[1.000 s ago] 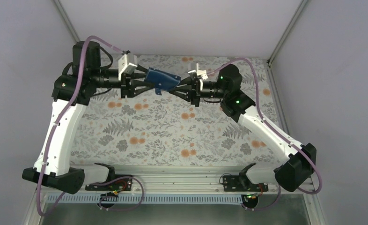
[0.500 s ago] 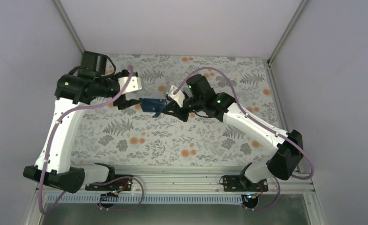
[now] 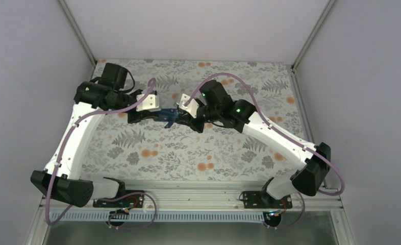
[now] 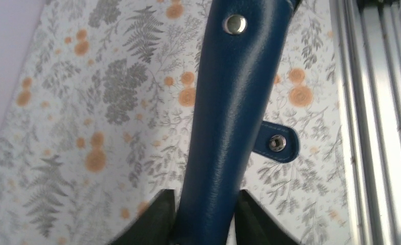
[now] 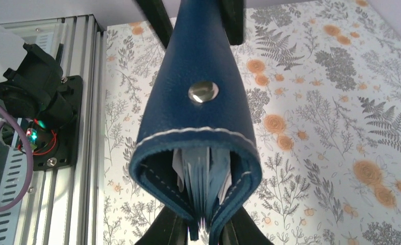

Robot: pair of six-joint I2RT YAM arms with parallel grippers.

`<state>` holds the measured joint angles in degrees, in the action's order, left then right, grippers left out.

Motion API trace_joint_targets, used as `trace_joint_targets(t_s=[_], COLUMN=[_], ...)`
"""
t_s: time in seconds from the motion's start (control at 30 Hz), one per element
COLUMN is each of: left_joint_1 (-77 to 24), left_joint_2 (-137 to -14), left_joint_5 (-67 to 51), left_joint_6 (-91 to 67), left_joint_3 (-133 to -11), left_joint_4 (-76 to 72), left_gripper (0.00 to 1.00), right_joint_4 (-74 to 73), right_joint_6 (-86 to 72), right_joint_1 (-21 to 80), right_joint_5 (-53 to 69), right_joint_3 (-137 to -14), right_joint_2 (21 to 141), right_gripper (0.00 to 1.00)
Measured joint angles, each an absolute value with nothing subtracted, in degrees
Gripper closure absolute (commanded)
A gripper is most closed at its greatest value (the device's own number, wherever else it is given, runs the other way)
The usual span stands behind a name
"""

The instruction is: Take the credit cards out of the card holder

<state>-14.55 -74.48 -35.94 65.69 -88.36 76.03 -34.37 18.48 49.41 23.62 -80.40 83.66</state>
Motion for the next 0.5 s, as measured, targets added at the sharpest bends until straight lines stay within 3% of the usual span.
trace_joint_targets(t_s=[0.03, 0.13, 0.17, 0.27, 0.33, 0.47, 0.5], left_joint_1=[-14.5, -14.7, -14.7, -14.7, -14.9, -14.9, -14.9], left_joint_2=[-74.5, -74.4, -74.4, -74.1, -73.6, -73.2, -73.2], left_joint_5=[-36.1, -36.7, -36.7, -37.1, -37.1, -37.1, -37.4], left_joint_6=[65.8, 65.7, 65.5, 63.8, 60.3, 50.2, 48.1], left_joint_3=[-87.9, -86.8, -86.7, -86.7, -86.7, -86.7, -86.7], left_joint_4=[75.5, 75.9, 75.8, 75.1, 73.1, 65.6, 64.2], left_gripper=[0.94, 0.98, 0.98, 0.97, 0.98, 0.98, 0.97], right_joint_4=[-34.8, -35.4, -35.4, -33.3, -29.6, -21.2, -18.2], right_joint_6=[18.7, 19.6, 19.7, 19.3, 17.6, 12.6, 10.5], right_joint_1=[49.5, 49.5, 49.5, 49.3, 48.6, 45.0, 43.0], right_joint_5=[23.7, 22.9, 22.8, 22.3, 22.3, 23.1, 24.7], right_joint_3=[-80.4, -80.4, -80.4, -78.7, -76.3, -71.6, -70.0], right_joint_2=[83.7, 83.6, 83.6, 82.2, 80.0, 75.8, 74.9], right_gripper=[0.96, 0.96, 0.87, 0.43, 0.29, 0.17, 0.09])
